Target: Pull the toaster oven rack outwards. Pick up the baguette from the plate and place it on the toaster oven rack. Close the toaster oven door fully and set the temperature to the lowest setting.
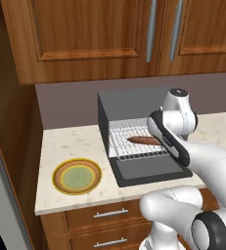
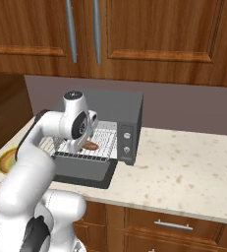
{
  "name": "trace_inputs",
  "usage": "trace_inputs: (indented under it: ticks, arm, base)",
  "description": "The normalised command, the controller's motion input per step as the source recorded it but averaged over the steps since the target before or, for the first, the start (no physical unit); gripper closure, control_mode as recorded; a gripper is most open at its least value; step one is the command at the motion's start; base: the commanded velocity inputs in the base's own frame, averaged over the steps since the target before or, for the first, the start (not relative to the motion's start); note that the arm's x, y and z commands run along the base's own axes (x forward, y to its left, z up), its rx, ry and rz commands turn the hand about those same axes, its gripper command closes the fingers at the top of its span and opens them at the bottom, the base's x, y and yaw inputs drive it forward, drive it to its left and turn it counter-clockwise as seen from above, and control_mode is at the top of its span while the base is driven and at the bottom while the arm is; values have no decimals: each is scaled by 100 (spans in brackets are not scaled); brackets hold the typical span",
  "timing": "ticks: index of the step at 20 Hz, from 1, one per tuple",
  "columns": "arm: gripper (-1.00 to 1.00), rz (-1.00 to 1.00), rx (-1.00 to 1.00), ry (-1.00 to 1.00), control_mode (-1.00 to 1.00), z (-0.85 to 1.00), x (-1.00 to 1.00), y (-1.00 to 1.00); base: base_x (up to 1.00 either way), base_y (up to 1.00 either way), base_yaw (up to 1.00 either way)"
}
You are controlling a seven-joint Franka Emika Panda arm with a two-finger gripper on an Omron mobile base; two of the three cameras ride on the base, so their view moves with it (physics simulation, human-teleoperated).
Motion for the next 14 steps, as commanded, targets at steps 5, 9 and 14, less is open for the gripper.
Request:
trace_inputs:
  ticks: [5,9,14]
  arm:
    - [-100,-3,0,0,-100,0,-100,-16]
    - [-100,-32,5,0,-100,2,-91,4]
    - [-100,-47,8,0,-100,1,-31,46]
  base:
    - [0,0,0]
    - [0,0,0]
    - [0,0,0]
